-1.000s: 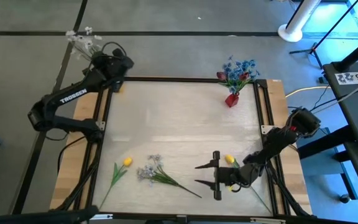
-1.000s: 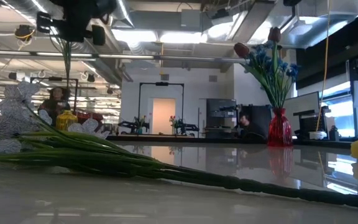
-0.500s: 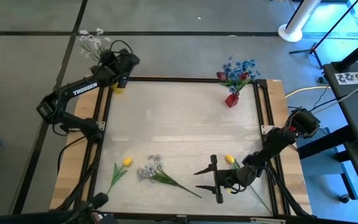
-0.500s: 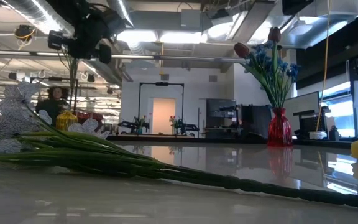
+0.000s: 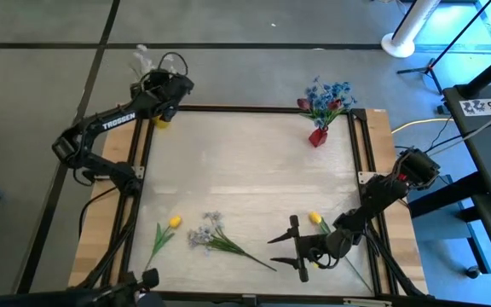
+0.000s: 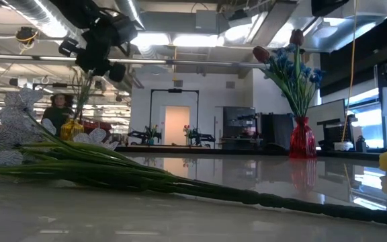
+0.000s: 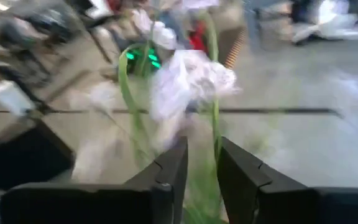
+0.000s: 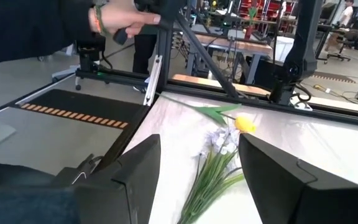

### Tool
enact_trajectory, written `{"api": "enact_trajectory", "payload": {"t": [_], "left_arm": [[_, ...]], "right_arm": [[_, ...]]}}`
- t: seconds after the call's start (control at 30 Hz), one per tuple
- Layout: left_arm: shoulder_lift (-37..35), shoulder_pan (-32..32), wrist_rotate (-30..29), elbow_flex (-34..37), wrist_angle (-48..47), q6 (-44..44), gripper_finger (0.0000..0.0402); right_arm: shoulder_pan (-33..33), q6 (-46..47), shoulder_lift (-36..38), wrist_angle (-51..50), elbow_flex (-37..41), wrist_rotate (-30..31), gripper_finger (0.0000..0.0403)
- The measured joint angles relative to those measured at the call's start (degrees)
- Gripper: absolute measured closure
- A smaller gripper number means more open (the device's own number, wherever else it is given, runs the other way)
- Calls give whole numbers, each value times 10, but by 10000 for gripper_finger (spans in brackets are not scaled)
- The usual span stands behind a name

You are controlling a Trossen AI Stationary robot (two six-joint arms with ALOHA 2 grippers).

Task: Sort flowers into vase by color
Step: Put the top white flower into the yellow vase

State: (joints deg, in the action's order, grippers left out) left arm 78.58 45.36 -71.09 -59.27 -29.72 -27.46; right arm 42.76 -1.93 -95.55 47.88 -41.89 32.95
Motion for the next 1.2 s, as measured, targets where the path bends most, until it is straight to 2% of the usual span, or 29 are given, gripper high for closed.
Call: {"api": "enact_trajectory", "payload": {"t": [0.2,0.37,0.57,0.67,0.87,1.2], "left_arm": [[-24,4,126,-5,-46,9,294],[-40,4,197,-61,-204,6,280],[-41,-9,352,-120,-396,-19,277],[-41,-31,355,-123,-429,-22,277],[-41,-63,349,-121,-399,-22,276],[-41,-57,348,-140,-438,-21,276]], "right_arm": [[0,0,0,-1,0,0,185],[0,0,0,-1,0,0,185],[0,4,0,-1,0,28,185],[0,4,0,-2,0,36,185],[0,4,0,-2,0,36,185],[0,2,0,-15,-1,47,185]]}}
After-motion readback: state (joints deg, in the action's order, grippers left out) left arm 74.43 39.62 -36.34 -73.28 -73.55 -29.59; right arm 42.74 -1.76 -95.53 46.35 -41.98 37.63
